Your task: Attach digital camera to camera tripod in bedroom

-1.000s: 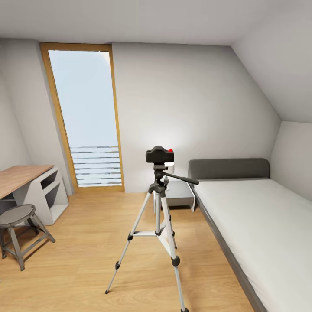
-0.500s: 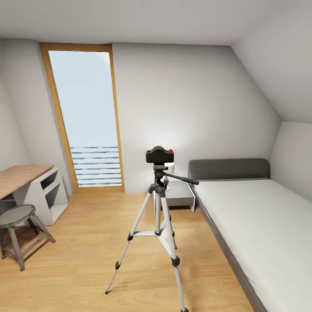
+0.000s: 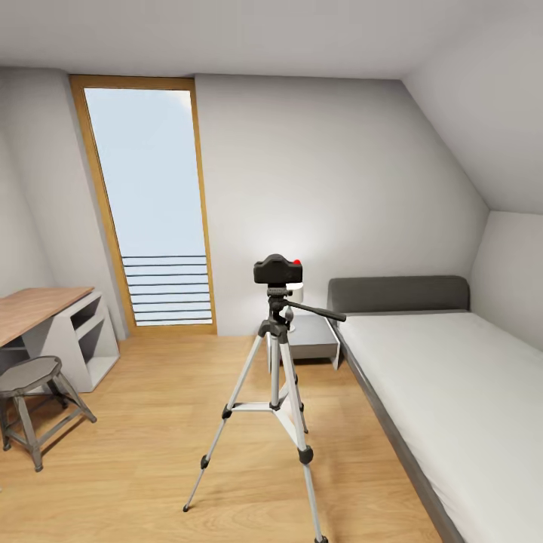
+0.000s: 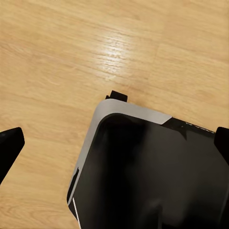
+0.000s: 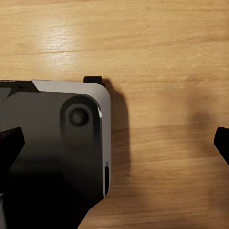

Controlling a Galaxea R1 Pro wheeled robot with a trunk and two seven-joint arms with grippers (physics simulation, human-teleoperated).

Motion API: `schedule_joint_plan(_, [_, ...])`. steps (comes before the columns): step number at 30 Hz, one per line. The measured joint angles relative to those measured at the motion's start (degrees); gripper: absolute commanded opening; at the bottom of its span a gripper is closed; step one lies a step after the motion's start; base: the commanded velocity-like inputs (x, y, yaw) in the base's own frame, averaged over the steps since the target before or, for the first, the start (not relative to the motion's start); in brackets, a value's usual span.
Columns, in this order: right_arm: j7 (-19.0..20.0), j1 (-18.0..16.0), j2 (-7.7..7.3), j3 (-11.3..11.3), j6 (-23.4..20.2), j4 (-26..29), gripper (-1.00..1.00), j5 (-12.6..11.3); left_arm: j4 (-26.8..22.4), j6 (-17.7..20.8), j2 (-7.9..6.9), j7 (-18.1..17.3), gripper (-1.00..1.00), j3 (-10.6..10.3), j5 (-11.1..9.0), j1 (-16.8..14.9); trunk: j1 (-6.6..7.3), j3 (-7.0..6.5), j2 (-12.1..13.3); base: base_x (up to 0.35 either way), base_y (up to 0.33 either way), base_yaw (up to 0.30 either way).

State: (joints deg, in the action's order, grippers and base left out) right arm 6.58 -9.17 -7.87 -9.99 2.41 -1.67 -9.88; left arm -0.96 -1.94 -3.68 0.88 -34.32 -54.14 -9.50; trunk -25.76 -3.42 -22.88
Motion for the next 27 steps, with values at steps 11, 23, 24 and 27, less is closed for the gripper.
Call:
schedule_joint_plan(11, [0.0,0.0,0.14,-0.08,-0.02,0.0,1.0,0.1,-0.03,0.0,0.0,0.0,1.0,0.0,0.0,0.0,0.0,0.0,0.0,0.0,0.0,0.0])
schedule_joint_plan(23, [0.0,0.0,0.28,-0.09,-0.02,0.0,1.0,0.12,-0.01,0.0,0.0,0.0,1.0,0.0,0.0,0.0,0.0,0.0,0.0,0.0,0.0,0.0])
schedule_joint_plan(24, [0.0,0.0,0.29,-0.09,-0.02,0.0,1.0,0.12,-0.02,0.0,0.0,0.0,1.0,0.0,0.0,0.0,0.0,0.0,0.0,0.0,0.0,0.0])
schedule_joint_plan(27, [0.0,0.0,0.3,-0.09,0.02,0.0,1.0,0.1,-0.03,0.02,0.0,0.0,1.0,0.0,0.0,0.0,0.0,0.0,0.0,0.0,0.0,0.0])
